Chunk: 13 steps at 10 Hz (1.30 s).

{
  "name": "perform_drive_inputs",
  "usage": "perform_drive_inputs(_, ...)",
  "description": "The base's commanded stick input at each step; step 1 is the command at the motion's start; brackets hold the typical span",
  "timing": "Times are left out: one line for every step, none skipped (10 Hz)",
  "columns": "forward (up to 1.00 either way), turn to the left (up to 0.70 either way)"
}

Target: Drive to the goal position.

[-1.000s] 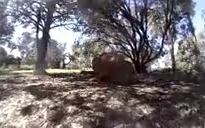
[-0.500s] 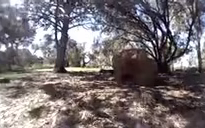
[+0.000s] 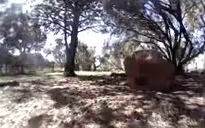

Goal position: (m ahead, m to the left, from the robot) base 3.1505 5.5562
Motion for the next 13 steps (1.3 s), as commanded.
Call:
perform_drive_inputs(0.70,0.27)
perform_drive_inputs(0.70,0.27)
perform_drive_inputs(0.70,0.27)
perform_drive_inputs(0.70,0.27)
perform_drive_inputs(0.70,0.27)
perform_drive_inputs(0.70,0.27)
perform_drive_inputs(0.70,0.27)
perform_drive_inputs(0.70,0.27)
perform_drive_inputs(0.70,0.27)
perform_drive_inputs(0.70,0.27)
perform_drive_inputs(0.70,0.27)
perform_drive_inputs(0.70,0.27)
perform_drive_inputs(0.70,0.27)
